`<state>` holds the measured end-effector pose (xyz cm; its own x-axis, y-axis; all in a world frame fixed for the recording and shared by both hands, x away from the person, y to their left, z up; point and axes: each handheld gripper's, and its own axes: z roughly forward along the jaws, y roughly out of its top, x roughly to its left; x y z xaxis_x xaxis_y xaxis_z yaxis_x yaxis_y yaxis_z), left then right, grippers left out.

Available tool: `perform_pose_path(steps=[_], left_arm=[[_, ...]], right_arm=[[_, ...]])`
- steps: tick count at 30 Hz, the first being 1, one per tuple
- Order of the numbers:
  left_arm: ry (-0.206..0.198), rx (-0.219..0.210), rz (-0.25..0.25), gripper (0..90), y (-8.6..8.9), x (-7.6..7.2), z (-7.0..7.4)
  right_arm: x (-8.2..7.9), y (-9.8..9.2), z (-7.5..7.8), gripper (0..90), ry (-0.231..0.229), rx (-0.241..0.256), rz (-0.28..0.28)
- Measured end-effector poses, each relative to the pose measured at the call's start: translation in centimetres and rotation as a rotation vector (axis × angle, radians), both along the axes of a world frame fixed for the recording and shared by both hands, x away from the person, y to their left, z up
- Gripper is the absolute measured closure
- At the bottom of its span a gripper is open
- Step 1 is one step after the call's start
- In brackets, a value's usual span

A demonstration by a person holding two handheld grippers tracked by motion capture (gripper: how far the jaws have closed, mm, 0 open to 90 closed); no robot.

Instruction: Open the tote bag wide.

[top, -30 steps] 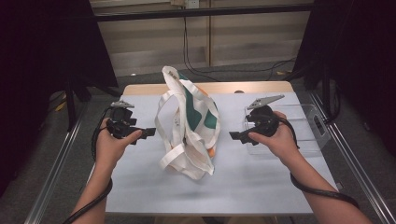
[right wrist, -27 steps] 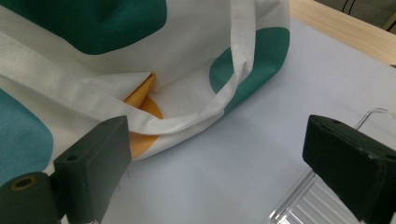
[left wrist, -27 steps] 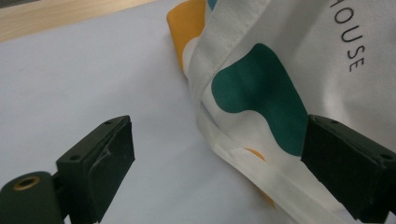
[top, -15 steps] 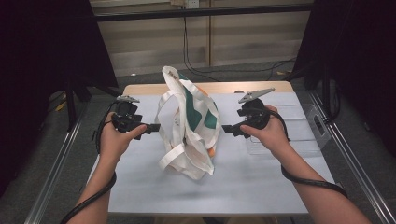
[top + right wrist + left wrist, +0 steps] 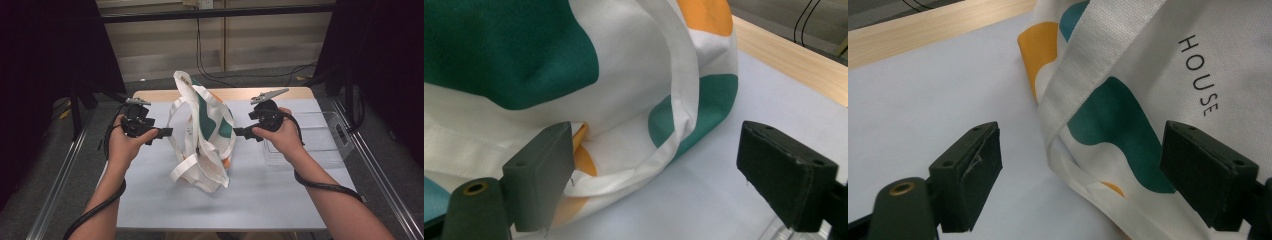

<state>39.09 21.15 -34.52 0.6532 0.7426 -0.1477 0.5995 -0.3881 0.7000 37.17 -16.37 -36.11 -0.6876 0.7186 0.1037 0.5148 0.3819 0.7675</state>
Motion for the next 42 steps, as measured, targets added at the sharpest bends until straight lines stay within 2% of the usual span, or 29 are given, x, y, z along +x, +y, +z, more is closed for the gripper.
perform_pose_path(steps=[1, 5, 6, 10, 12, 13, 17, 18, 19, 20, 21, 23, 24, 27, 29, 35, 40, 42], left_arm=[[0.001, 0.012, -0.019, 17.4, 0.0, 0.1, 0.1], [0.006, 0.003, -0.016, 20.9, -0.3, 0.2, 0.2], [0.01, 0.019, -0.026, 20.9, -0.2, 0.3, 0.2], [0.013, 0.014, -0.022, 21.2, -0.3, 0.6, 0.3], [0.013, -0.001, -0.01, 21.8, -0.4, 0.7, 0.3], [0.01, 0.011, -0.018, 22.2, -0.3, 0.8, 0.4], [0.01, 0.013, -0.009, 24.0, -0.4, 0.9, 0.5], [0.009, -0.003, -0.004, 24.4, -0.5, 1.0, 0.4], [0.008, 0.01, -0.017, 25.6, -0.4, 1.0, 0.5], [0.01, -0.005, -0.009, 26.4, -0.5, 1.0, 0.5], [0.007, 0.01, -0.018, 26.4, -0.5, 1.1, 0.6], [0.011, -0.002, -0.009, 26.9, -0.7, 1.1, 0.6], [0.006, 0.011, -0.023, 27.2, -0.7, 1.2, 0.7], [0.007, -0.004, -0.011, 28.4, -0.9, 1.2, 0.7], [0.007, 0.02, -0.021, 28.4, -0.8, 1.3, 0.7], [0.016, 0.03, -0.022, 28.9, -0.8, 1.4, 0.4], [0.013, 0.021, -0.008, 30.3, -0.9, 1.5, 0.4], [0.01, 0.033, -0.022, 31.0, -0.9, 1.6, 0.5]], right_arm=[[0.1, 0.1, 0.0, 15.4, 0.005, 0.005, -0.004], [0.5, 0.6, 0.1, 15.7, -0.003, 0.008, 0.011], [0.5, 0.6, 0.1, 15.7, -0.003, 0.008, 0.011], [0.9, 0.9, 0.2, 15.8, -0.004, 0.013, 0.019], [1.3, 1.1, 0.2, 16.5, -0.003, 0.023, 0.018], [1.4, 1.1, 0.2, 16.5, -0.008, 0.021, 0.021], [1.5, 1.5, 0.1, 17.1, -0.002, 0.003, 0.027], [1.6, 1.7, 0.0, 17.5, -0.008, -0.002, 0.036], [1.8, 1.9, 0.1, 17.9, -0.009, 0.001, 0.037], [1.9, 2.0, 0.1, 18.6, -0.008, 0.007, 0.037], [1.9, 2.0, 0.1, 18.6, -0.008, 0.007, 0.037], [2.1, 2.1, 0.2, 19.1, -0.007, 0.021, 0.038], [2.1, 2.2, 0.3, 19.4, -0.008, 0.018, 0.036], [2.4, 2.5, 0.6, 19.6, -0.023, 0.021, 0.04], [2.6, 2.6, 0.7, 19.6, -0.023, 0.03, 0.035], [3.4, 2.9, 0.4, 20.9, -0.016, 0.031, 0.031], [3.7, 3.2, 0.4, 23.5, -0.023, 0.029, 0.04], [3.9, 3.5, 0.5, 25.4, -0.032, 0.026, 0.044]])
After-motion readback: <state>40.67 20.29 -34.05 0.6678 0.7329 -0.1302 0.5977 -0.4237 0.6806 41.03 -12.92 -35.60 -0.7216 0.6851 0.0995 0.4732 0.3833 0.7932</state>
